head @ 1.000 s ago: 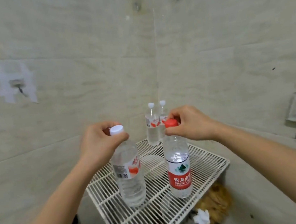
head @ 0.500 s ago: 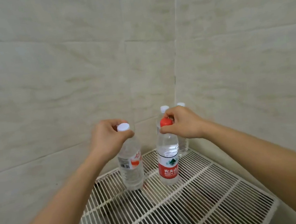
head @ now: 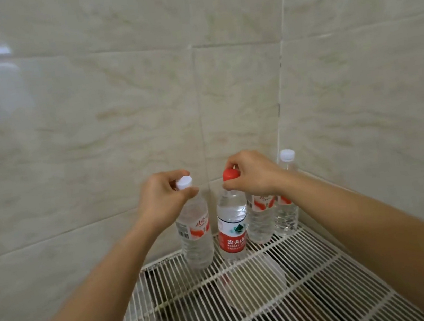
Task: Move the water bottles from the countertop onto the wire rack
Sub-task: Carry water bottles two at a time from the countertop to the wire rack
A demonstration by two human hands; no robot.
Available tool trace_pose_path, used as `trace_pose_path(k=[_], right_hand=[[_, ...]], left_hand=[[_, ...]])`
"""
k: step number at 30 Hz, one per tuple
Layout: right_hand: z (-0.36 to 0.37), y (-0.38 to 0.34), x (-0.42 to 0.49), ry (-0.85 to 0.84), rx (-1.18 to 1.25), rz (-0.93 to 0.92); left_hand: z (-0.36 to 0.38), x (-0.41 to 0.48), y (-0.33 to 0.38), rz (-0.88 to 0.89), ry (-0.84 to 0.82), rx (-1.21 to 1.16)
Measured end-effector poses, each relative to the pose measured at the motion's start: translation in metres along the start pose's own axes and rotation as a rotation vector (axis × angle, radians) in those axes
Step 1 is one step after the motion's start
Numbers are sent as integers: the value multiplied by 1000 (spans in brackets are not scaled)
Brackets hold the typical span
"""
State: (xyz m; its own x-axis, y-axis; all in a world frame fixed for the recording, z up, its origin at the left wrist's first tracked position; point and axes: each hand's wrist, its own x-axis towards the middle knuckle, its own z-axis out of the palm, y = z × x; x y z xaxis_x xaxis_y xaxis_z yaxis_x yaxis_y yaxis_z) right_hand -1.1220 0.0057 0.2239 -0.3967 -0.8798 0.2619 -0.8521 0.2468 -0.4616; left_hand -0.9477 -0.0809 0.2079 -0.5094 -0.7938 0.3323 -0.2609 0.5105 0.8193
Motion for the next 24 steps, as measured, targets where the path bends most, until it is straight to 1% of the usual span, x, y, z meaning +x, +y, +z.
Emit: trace_pose_path(k=[4, 10, 15, 24], right_hand=[[2, 0, 10, -7, -43, 1], [3, 1, 19, -10, -97, 25], [-2, 6, 21, -30, -99, 44], [-6, 10, 20, -50, -90, 20]], left_hand=[[1, 6, -5, 11, -19, 31], [5, 11, -4, 2, -111, 45], [16, 12, 1, 0, -113, -7], [30, 17, 5, -2, -120, -9]])
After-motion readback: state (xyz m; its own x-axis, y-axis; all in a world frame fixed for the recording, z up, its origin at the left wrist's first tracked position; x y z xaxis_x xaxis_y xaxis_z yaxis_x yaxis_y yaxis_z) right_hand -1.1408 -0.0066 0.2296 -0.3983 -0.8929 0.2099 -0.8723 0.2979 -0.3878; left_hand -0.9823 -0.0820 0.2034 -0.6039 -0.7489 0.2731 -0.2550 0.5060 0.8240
